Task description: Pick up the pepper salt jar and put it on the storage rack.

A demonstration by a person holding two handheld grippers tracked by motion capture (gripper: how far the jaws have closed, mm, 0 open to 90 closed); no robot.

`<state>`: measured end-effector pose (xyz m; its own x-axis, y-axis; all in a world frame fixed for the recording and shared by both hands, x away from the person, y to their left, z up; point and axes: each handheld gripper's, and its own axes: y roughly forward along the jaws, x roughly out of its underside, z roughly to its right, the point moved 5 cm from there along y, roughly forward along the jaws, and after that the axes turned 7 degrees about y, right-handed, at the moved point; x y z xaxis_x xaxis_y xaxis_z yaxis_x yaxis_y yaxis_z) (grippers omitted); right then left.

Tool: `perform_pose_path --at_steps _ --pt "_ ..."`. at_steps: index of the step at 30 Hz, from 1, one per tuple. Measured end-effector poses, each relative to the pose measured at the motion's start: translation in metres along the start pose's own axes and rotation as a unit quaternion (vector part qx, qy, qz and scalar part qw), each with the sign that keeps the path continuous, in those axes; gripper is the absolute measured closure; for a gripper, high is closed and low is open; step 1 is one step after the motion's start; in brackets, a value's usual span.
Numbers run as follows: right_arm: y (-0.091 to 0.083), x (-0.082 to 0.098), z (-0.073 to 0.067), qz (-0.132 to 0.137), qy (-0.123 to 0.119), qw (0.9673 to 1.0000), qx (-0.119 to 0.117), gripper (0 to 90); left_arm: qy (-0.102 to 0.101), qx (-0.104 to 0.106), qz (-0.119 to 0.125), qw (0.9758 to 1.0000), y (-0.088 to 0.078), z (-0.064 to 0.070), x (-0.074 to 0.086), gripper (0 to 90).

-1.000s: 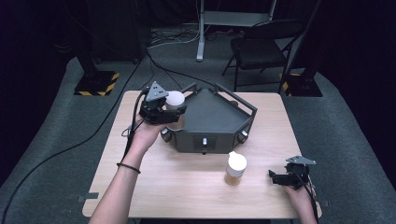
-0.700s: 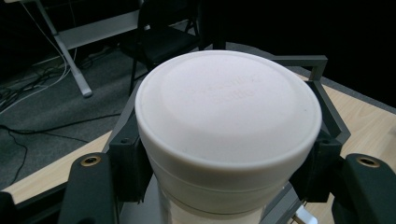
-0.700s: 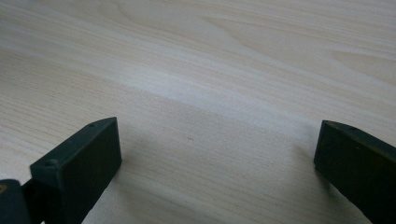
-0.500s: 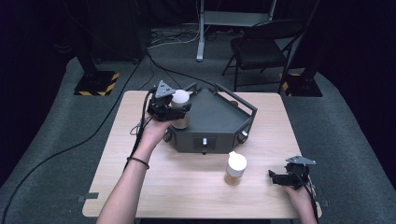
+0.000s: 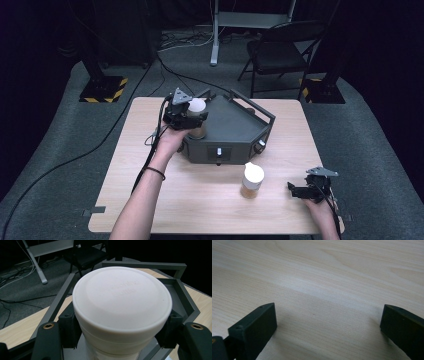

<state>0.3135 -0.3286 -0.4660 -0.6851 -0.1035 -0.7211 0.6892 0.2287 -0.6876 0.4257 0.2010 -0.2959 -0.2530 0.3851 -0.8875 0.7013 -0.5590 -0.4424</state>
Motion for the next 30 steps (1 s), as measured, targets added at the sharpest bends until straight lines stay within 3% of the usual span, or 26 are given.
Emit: perform_pose_path --at_steps 4,14,21,30 --pt "0.000 0.000 0.000 0.000 0.000 1.0000 0.000 0.0 -0.001 -0.001 -0.009 1.0000 0.002 0.000 0.000 33.8" --pt "0.000 0.000 0.000 0.000 0.000 1.0000 0.000 0.0 -0.015 -0.009 -0.003 0.9998 0.001 -0.002 0.003 32.5" --pt "0.000 0.000 0.000 0.000 0.000 1.0000 0.000 0.0 -0.020 -0.016 0.004 0.9997 -0.008 0.000 0.001 20.3" --pt "0.000 0.000 -0.001 0.000 0.000 1.0000 0.000 0.0 -0.011 -0.026 0.011 0.9995 -0.029 0.000 0.001 15.4"
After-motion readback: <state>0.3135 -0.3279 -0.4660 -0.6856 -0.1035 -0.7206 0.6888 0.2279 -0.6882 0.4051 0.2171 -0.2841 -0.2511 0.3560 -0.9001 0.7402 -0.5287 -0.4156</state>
